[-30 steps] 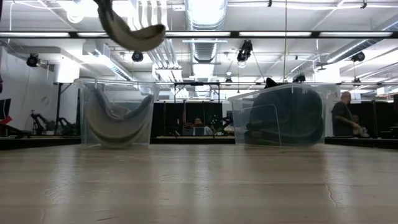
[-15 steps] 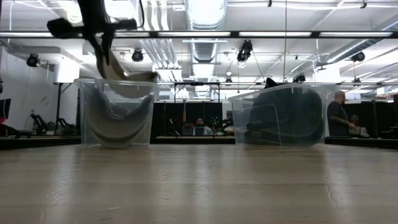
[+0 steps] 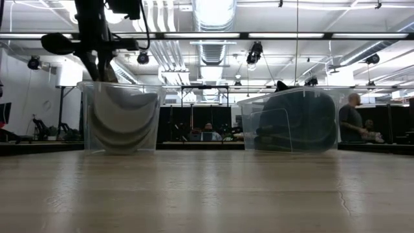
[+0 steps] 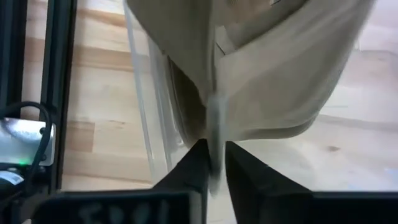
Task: Pick & Place hat
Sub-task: Put the brown cap into the left transparent bin, then return to Home Position
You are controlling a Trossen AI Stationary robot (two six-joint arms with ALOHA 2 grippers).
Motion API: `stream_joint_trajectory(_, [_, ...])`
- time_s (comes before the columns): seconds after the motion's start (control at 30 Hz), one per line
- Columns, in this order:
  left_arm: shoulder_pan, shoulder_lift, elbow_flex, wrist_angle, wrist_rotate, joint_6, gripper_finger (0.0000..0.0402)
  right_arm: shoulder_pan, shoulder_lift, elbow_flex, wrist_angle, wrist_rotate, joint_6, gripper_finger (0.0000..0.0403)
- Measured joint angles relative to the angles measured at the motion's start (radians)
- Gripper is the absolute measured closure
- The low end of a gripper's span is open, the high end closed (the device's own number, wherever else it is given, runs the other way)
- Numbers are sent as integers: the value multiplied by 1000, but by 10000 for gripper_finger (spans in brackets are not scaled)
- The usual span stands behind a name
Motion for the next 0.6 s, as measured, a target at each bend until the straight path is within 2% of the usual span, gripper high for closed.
stream_joint_trajectory(0.2, [3,-2,5,8,-12,89,289,0,0,-18,1,0,24,163])
stream_joint_trajectory(0.37, [3,-7,56,11,-40,140,228,0,0,-38,-17,0,63,159])
stream_joint_trajectory(0.47, [3,-11,118,7,-49,191,212,0,0,-46,-49,0,93,159])
stream_joint_trajectory(0.6, [-1,-11,216,15,-77,302,215,0,0,-52,-105,-33,162,179])
